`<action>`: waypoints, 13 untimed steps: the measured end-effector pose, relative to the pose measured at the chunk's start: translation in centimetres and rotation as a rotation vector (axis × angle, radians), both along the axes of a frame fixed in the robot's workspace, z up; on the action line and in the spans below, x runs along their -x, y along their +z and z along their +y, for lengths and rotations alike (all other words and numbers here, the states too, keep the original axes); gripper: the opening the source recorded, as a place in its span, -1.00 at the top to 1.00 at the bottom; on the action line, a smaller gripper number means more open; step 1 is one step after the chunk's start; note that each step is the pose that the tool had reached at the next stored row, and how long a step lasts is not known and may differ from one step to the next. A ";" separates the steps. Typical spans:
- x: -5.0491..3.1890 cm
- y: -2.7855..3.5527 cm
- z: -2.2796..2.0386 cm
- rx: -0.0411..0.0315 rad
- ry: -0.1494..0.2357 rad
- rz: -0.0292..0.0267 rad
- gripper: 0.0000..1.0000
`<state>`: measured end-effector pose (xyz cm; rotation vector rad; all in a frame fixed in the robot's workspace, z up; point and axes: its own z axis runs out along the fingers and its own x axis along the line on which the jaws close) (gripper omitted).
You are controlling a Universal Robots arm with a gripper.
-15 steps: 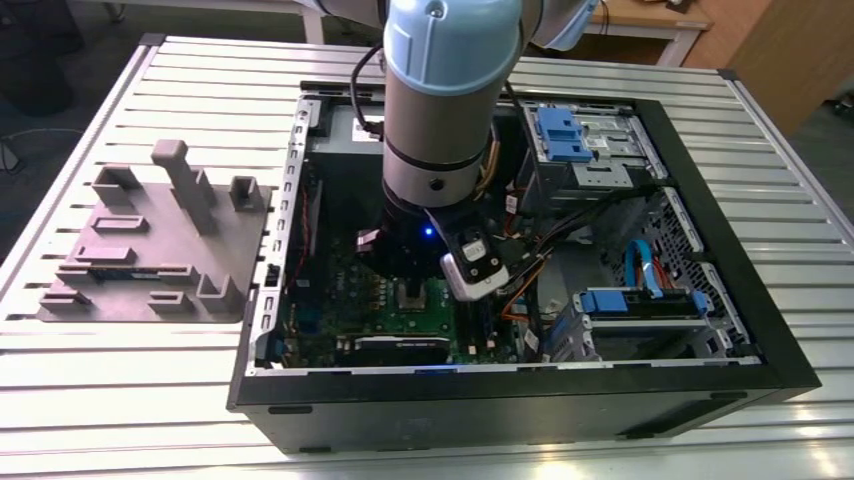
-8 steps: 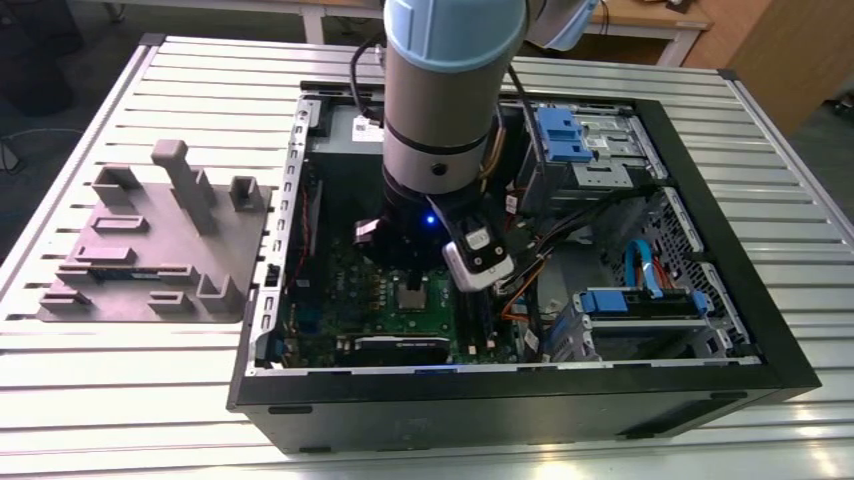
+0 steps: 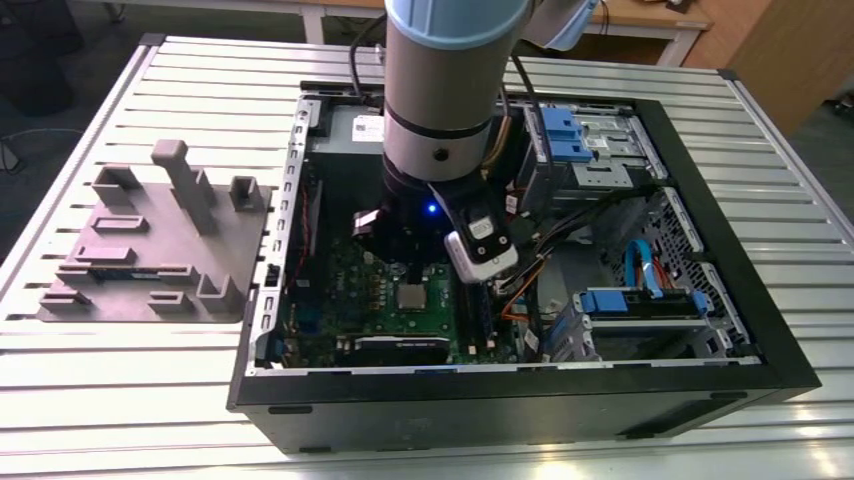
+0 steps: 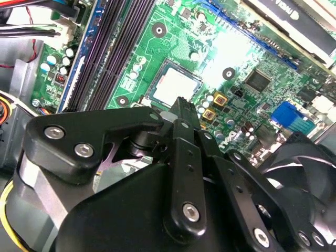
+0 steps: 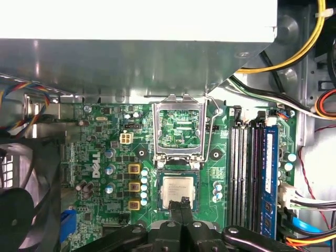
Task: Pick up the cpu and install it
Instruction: 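Close the cpu cover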
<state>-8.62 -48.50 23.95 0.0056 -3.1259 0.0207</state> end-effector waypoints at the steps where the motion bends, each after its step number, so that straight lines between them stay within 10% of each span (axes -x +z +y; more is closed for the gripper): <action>1: 0.00 0.00 0.00 0.0000 0.000 0.0000 0.80; 13: 0.00 0.01 0.00 0.0001 0.080 0.0000 0.80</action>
